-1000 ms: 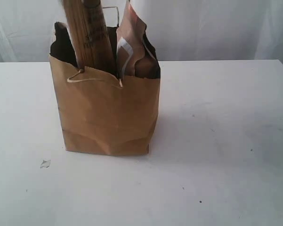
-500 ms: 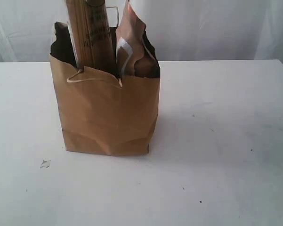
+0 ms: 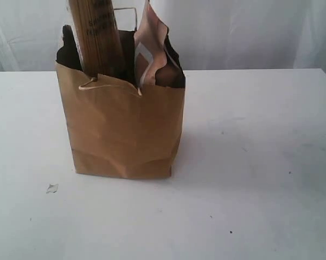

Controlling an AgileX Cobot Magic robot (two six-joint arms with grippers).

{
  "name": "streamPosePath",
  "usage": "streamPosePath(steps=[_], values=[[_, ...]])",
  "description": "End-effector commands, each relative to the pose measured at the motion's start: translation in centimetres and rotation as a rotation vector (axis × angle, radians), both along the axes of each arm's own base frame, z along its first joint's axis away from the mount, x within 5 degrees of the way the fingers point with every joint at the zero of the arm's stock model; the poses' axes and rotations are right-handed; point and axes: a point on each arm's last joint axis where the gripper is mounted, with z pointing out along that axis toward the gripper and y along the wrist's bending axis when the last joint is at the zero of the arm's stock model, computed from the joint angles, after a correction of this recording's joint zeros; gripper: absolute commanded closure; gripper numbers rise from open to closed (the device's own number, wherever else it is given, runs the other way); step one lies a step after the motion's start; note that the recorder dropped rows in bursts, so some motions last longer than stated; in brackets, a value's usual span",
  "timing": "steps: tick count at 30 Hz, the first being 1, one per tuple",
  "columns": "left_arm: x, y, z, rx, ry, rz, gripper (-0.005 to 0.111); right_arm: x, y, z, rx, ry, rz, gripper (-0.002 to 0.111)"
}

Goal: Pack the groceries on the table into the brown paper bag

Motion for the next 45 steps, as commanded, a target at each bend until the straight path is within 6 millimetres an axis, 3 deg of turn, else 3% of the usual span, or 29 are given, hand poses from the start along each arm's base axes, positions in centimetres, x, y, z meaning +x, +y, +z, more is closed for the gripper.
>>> streamPosePath(steps=[1,10,23,36,42,45], values=[[0.0,0.0,0.0,-0.010,-0.002,0.001,0.107,-0.4,-0.6,2.2,0.086,-0.124,-0.018,0.108],[0.0,0.0,0.0,-0.010,-0.002,0.001,0.107,-0.1,-0.3,0.7,0.010,-0.096,-0.008,0.108],[0.0,0.0,0.0,-0.010,-0.002,0.001,0.107,1.6,0.7,0.3,0.124,-0.254,-0.056,0.108],[0.0,0.0,0.0,-0.010,-0.002,0.001,0.107,2.9,1.7,-6.5,0.014,-0.113,-0.054,0.108],[0.0,0.0,0.0,-0.010,-0.002,0.001,0.107,2.1,1.1,-8.4,-0.034,-0.057,-0.051,0.108],[0.0,0.0,0.0,-0.010,-0.002,0.001,0.107,0.8,-0.1,-8.3,-0.049,-0.042,-0.048,0.108]])
